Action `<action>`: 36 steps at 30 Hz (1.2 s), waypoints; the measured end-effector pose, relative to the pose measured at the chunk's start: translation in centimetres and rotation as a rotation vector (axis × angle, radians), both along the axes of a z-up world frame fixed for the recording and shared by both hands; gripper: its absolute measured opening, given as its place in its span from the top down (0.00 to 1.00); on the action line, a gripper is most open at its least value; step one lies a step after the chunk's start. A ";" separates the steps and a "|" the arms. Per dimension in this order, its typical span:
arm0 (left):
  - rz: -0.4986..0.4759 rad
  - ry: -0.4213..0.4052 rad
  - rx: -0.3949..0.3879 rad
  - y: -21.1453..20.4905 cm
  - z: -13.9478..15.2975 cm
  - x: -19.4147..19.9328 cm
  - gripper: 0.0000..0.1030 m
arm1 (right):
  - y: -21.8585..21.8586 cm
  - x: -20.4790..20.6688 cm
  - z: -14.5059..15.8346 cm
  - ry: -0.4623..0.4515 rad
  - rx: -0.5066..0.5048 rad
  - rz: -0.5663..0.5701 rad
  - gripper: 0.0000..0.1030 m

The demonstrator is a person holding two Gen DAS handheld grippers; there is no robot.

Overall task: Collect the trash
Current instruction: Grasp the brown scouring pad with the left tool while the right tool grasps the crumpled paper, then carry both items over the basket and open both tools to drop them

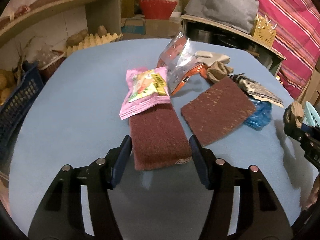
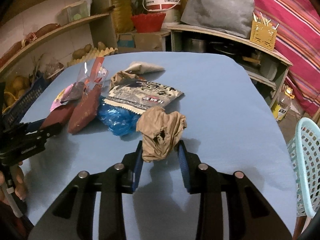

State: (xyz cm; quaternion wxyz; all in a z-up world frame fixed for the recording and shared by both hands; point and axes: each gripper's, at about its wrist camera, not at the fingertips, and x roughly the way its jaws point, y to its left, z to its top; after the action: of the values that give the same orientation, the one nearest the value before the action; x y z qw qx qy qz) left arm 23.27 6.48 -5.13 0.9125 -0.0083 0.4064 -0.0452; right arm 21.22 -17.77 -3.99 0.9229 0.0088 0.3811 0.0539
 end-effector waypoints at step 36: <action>-0.266 -0.263 -0.038 -23.8 8.4 -3.3 0.44 | -21.6 -6.9 5.2 -0.199 0.025 -0.284 0.68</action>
State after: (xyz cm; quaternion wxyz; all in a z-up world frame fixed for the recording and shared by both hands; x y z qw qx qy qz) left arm 19.94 -17.28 3.22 0.9434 0.0340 0.2802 -0.1740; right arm 14.33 -39.40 1.16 0.9542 0.0687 0.2821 -0.0716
